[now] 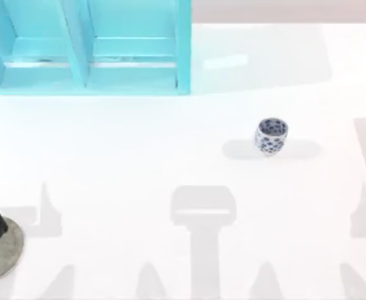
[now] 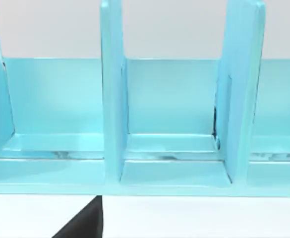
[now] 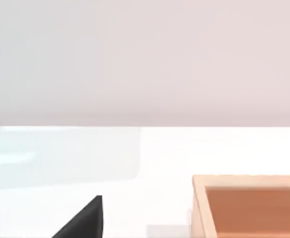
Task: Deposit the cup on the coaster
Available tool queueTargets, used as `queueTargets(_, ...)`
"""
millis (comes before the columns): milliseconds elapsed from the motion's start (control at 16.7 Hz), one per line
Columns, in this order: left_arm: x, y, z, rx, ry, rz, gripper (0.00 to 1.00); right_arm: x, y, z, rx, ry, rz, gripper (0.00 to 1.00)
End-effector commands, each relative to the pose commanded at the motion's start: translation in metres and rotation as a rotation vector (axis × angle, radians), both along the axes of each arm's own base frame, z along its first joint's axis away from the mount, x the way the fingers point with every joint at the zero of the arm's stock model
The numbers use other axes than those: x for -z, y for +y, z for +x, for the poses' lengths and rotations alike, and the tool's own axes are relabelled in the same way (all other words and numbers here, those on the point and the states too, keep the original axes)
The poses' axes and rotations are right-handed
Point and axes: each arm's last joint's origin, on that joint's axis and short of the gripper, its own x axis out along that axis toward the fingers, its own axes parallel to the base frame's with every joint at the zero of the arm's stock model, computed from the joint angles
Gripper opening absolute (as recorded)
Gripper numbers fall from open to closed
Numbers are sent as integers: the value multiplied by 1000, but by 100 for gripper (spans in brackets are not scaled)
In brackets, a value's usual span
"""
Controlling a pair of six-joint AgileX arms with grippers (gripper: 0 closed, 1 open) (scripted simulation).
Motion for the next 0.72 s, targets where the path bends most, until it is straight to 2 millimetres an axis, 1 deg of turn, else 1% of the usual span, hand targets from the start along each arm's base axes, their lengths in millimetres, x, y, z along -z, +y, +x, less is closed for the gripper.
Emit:
queueTargets(180, -2, 0, 0, 4, 4, 4, 100, 0, 0, 0, 0, 0, 0, 100)
queueTargets(300, -12, -2, 0, 24, 27, 28, 100, 0, 0, 0, 0, 0, 0, 100)
queueTargets(360, -20, -4, 1, 43, 48, 49, 100, 0, 0, 0, 0, 0, 0, 100)
queueTargets(480, -43, -9, 4, 94, 102, 103, 100, 0, 0, 0, 0, 0, 0, 100)
queueTargets(540, -58, -12, 7, 127, 134, 136, 100, 0, 0, 0, 0, 0, 0, 100)
queueTargets(660, -91, -21, 20, 208, 210, 213, 100, 0, 0, 0, 0, 0, 0, 100)
queueTargets(720, -108, -27, 30, 254, 252, 255, 100, 0, 0, 0, 0, 0, 0, 100)
